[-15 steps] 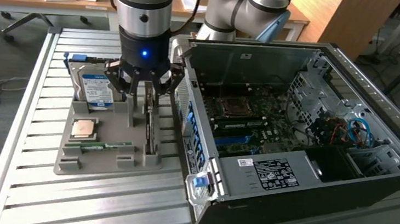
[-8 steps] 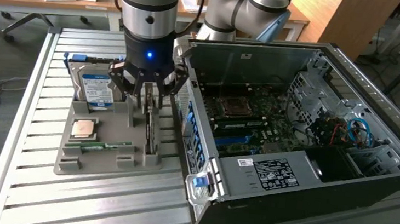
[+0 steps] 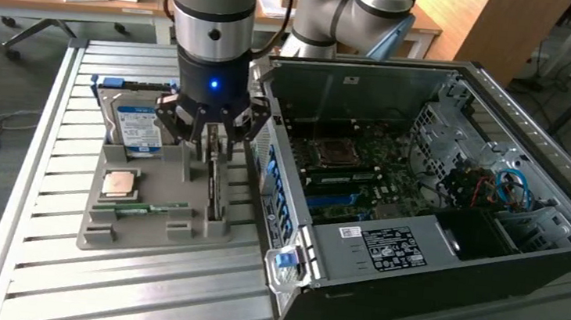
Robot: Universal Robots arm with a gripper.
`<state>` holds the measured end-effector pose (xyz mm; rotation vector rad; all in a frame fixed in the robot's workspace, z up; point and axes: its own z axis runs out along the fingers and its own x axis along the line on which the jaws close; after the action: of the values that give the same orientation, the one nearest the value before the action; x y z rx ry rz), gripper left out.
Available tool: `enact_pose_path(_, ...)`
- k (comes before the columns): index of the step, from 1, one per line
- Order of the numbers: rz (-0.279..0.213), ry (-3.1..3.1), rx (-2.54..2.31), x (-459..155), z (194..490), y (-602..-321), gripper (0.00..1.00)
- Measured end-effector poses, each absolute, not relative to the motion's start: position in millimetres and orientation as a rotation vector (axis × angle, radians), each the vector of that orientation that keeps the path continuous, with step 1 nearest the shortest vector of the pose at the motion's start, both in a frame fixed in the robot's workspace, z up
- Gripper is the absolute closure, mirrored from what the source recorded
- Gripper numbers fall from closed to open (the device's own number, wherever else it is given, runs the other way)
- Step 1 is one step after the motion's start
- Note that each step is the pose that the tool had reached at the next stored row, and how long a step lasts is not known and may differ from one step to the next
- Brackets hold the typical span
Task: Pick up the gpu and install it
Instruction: 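Pick up the gpu and move the gpu toward the slot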
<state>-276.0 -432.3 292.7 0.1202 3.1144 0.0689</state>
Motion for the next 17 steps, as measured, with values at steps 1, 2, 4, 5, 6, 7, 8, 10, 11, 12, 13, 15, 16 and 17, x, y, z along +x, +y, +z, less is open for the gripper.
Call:
enact_pose_path(1,0.069,3.115,0.12,-276.1,291.2,-432.3,0.53)
enact_pose_path(2,0.069,3.115,0.12,-276.0,289.5,-432.3,0.53)
enact_pose_path(4,0.069,3.115,0.12,-276.0,285.9,-432.3,0.53)
enact_pose_path(5,0.069,3.115,0.12,-276.0,283.9,-432.3,0.53)
enact_pose_path(6,0.069,3.115,0.12,-276.0,282.1,-432.3,0.53)
enact_pose_path(7,0.069,3.115,0.12,-276.1,280.3,-432.3,0.53)
enact_pose_path(8,0.069,3.115,0.12,-276.1,278.5,-432.3,0.53)
enact_pose_path(10,0.069,3.115,0.12,-276.0,274.9,-432.3,0.53)
enact_pose_path(11,0.069,3.115,0.12,-276.0,273.1,-432.3,0.53)
enact_pose_path(12,0.069,3.115,0.12,-276.0,271.3,-432.3,0.53)
enact_pose_path(13,0.069,3.115,0.12,-276.0,269.5,-432.3,0.53)
enact_pose_path(15,0.069,3.114,0.12,-276.0,265.7,-432.3,0.53)
enact_pose_path(16,0.069,3.115,0.12,-276.0,264.0,-432.3,0.53)
enact_pose_path(17,0.069,3.115,0.12,-276.0,262.2,-432.3,0.53)
